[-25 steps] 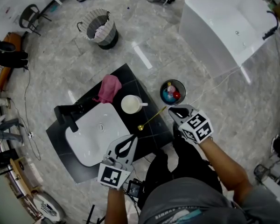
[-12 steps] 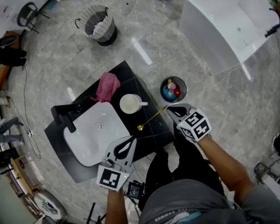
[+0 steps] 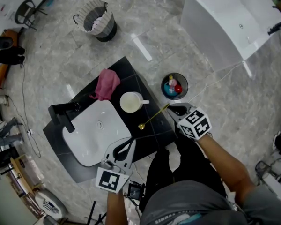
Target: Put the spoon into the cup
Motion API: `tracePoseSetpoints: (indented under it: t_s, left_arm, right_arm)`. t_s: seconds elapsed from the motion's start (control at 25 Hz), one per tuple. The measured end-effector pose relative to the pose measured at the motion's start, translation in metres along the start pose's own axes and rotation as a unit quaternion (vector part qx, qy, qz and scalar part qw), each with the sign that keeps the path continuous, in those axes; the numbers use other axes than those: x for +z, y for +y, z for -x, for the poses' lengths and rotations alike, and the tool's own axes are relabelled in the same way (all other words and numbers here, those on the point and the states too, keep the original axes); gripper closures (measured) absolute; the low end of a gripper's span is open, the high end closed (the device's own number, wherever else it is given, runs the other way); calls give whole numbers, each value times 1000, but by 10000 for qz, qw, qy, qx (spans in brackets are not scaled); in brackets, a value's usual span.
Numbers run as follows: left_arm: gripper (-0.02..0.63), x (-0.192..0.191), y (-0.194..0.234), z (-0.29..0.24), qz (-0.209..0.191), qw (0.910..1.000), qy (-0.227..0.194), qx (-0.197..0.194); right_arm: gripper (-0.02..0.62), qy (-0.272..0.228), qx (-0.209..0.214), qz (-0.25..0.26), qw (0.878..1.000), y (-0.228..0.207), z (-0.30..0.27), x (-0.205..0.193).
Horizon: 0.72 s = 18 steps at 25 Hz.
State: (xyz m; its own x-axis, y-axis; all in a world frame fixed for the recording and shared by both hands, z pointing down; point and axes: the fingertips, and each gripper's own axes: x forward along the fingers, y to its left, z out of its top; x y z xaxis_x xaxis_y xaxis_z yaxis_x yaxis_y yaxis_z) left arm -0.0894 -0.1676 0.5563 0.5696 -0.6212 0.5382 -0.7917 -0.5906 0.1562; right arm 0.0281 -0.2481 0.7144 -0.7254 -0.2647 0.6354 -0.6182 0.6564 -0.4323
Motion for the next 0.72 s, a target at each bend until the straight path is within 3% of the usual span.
tracePoseSetpoints:
  t_s: [0.4,0.72]
  left_arm:
    - [603,-10,-2,-1,19,10000,63,-19]
    - [603,-22,-9,-4,84,9999,141,-22]
  right_arm:
    - [561,-21,184,-322,9993,2,-7,-16]
    - [560,-232,542,-1373,9888,-3,-15,-33]
